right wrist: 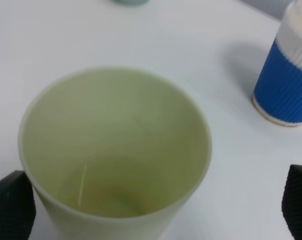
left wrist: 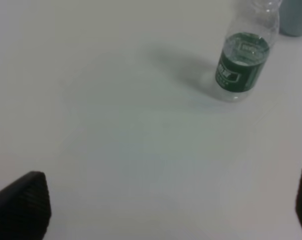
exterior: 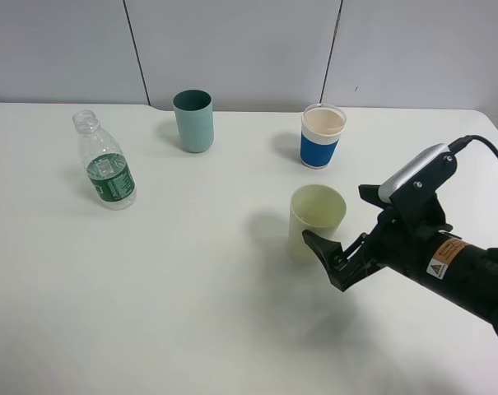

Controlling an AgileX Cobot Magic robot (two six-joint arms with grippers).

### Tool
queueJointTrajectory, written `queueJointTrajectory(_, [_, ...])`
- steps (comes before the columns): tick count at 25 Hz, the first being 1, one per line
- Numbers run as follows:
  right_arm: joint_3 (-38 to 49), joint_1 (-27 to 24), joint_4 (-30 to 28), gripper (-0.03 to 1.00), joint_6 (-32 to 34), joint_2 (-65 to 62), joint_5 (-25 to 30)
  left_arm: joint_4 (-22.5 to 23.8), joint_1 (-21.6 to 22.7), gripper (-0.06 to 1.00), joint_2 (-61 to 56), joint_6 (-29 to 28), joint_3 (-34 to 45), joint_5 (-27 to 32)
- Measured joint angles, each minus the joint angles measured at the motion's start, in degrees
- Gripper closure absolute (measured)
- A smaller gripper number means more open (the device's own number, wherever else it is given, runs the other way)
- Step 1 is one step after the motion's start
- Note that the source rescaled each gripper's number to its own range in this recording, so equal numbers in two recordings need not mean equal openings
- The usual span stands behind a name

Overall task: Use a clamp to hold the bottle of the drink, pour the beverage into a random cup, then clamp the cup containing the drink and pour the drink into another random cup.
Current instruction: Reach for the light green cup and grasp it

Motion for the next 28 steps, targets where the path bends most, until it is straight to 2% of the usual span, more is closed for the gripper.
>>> queueJointTrajectory(6, [0.0, 0.0, -0.1, -0.03, -0.1, 4.8, -5.2, 0.0, 0.0, -0.06, 0.0, 0.0, 0.0, 0.0])
queueJointTrajectory(14, [-2.9, 0.0, -0.2, -0.03, -0.5, 16.0, -5.2, 0.1, 0.0, -0.06, 0.0, 0.0, 0.0, 0.0])
queueJointTrajectory(28, [-7.7, 0.0, -1.9, -0.03, -0.5, 16.5, -5.3, 0.1, 0.0, -0.06, 0.0, 0.0, 0.0, 0.0])
